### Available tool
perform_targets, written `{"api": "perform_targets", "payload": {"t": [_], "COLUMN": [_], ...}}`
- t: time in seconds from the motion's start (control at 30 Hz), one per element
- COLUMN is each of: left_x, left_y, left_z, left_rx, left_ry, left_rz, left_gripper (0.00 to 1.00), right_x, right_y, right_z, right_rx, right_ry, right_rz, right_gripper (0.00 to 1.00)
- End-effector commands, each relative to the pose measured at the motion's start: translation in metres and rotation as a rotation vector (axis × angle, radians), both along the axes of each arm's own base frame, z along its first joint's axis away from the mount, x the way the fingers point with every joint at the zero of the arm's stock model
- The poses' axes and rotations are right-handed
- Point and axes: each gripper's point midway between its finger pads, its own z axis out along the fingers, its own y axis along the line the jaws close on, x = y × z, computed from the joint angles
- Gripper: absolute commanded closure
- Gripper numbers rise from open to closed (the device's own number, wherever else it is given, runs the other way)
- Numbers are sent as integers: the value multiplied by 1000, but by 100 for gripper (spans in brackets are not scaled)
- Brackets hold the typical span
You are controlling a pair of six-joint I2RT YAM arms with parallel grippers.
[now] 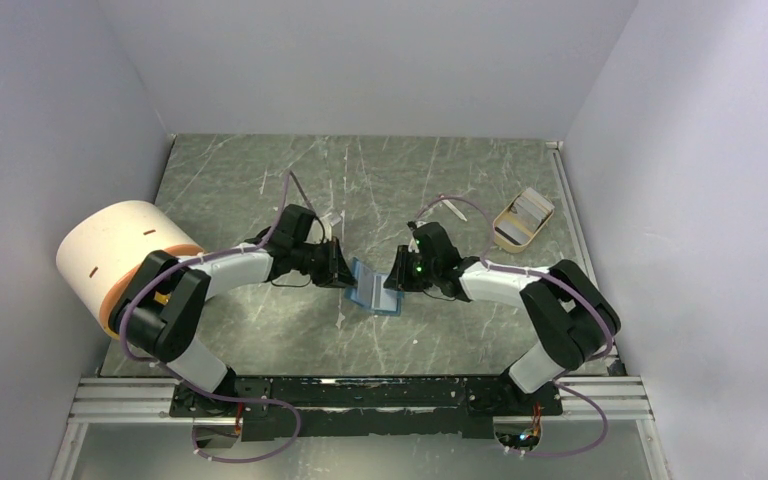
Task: Put the credit cards into the card holder
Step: Insert the credit card into the card holder.
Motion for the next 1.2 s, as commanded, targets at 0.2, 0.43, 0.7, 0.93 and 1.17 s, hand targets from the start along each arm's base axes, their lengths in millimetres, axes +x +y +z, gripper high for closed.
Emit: {"api": "perform_targets", "payload": {"t": [0.2,0.43,0.7,0.93,1.17], "left_x": [-4,-8,0,5,7], "left_y": [-25,-33,-37,-40,-27], "left_z": [32,29,29,14,5], "left_rx": [-183,-223,-115,44,154], "left_ry": [-23,-18,-87,-113,-102], "left_rz": [-96,-117,-124,-131,-96], "left_gripper": [91,91,91,91,91], "right_x": [-7,-6,-5,-4,20], "right_y": [0,0,1,1,-23], "right_z": [-23,-22,-24,-22,-1], "right_rx": [-28,-39,-47,-70,-153], "right_ry": [29,21,19,11,-52], "right_rz": [8,14,9,8,-49], "right_gripper": [76,76,76,76,72]}}
